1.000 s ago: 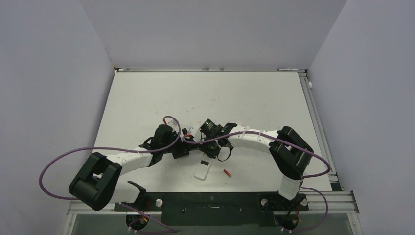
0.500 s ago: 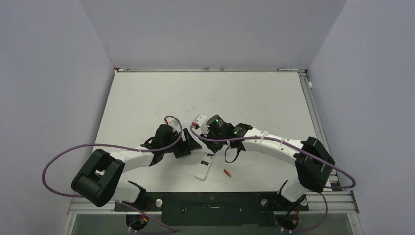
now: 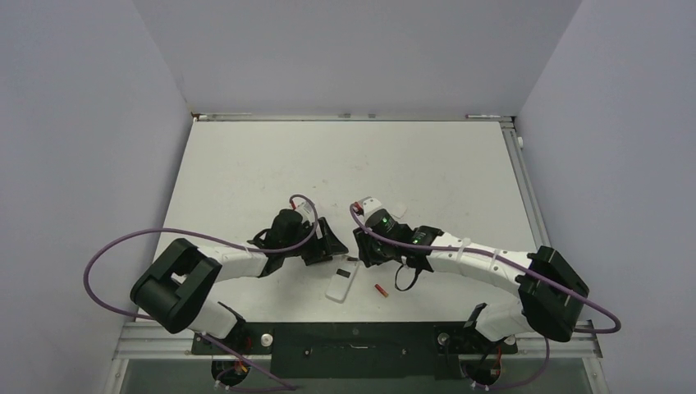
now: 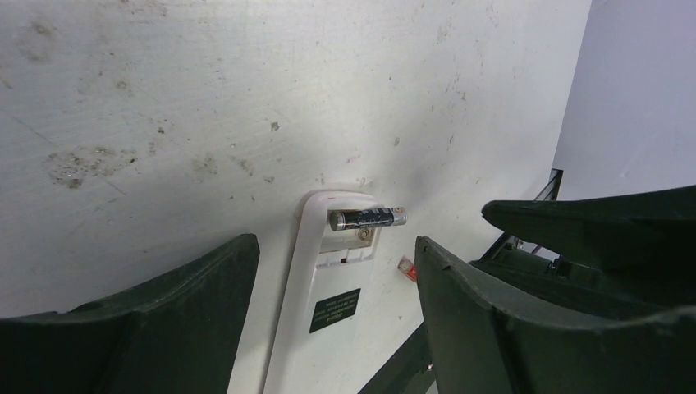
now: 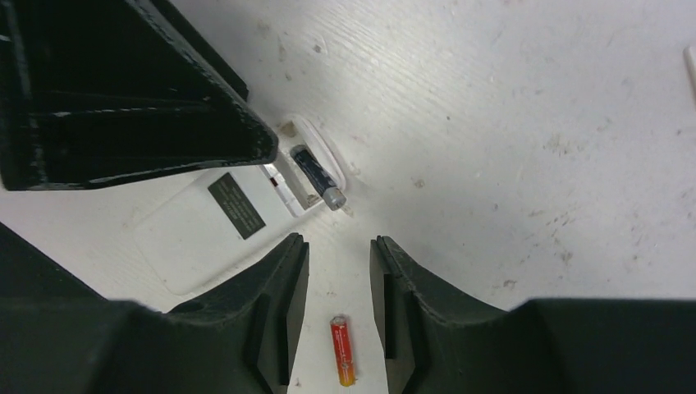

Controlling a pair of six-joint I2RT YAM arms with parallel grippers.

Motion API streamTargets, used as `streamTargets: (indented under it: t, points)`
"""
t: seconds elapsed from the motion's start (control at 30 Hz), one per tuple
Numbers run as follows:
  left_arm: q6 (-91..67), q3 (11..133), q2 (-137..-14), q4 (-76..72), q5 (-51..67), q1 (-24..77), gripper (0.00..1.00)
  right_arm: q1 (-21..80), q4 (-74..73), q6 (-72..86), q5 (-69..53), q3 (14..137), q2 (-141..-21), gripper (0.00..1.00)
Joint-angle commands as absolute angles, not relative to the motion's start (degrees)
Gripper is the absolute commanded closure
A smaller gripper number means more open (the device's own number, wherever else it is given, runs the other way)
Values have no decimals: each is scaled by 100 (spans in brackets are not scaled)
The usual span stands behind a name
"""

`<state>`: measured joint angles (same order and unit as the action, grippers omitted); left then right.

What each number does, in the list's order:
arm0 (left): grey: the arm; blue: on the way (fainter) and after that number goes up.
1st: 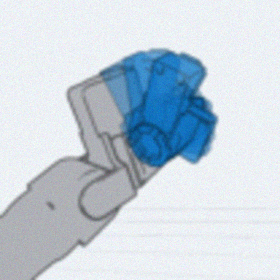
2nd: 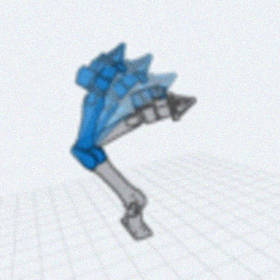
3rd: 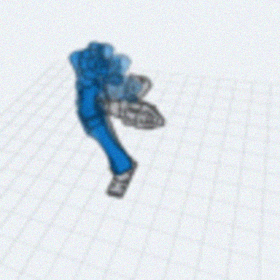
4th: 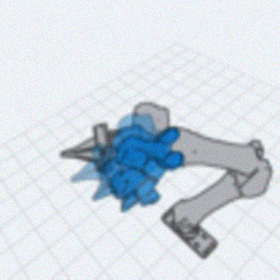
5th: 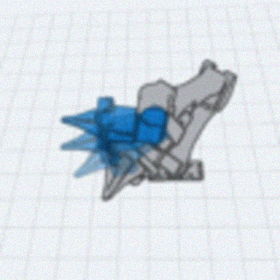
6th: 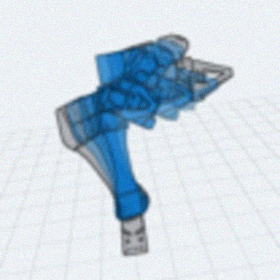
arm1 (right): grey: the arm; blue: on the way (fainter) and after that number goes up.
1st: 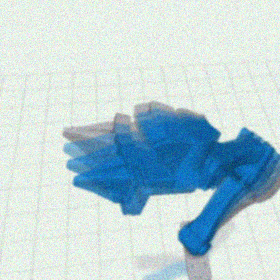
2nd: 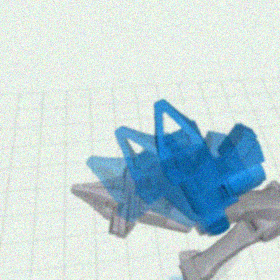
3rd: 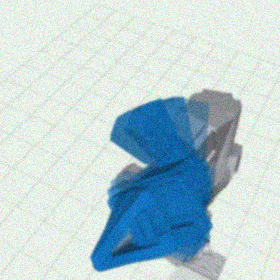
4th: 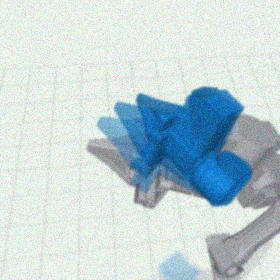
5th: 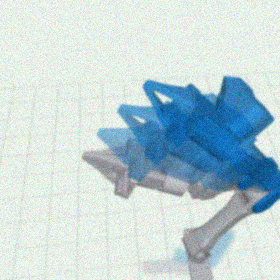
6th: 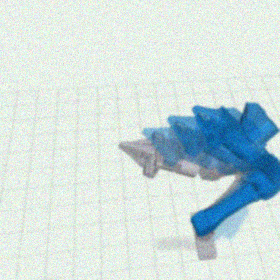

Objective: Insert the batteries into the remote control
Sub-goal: Load the battery into the remote control.

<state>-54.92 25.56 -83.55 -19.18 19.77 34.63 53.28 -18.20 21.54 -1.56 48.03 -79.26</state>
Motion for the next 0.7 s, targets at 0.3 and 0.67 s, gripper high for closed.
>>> streamTargets:
  t: [0.3, 0.67]
  points:
    - [-5400, 2697, -8798, -1484, 1762, 3647, 41, 5222, -855, 4041, 522, 4194, -7707, 76]
    - [-5383, 2751, -8960, -1591, 1799, 3656, 48, 5201, -616, 4391, 357, 4226, -8047, 82]
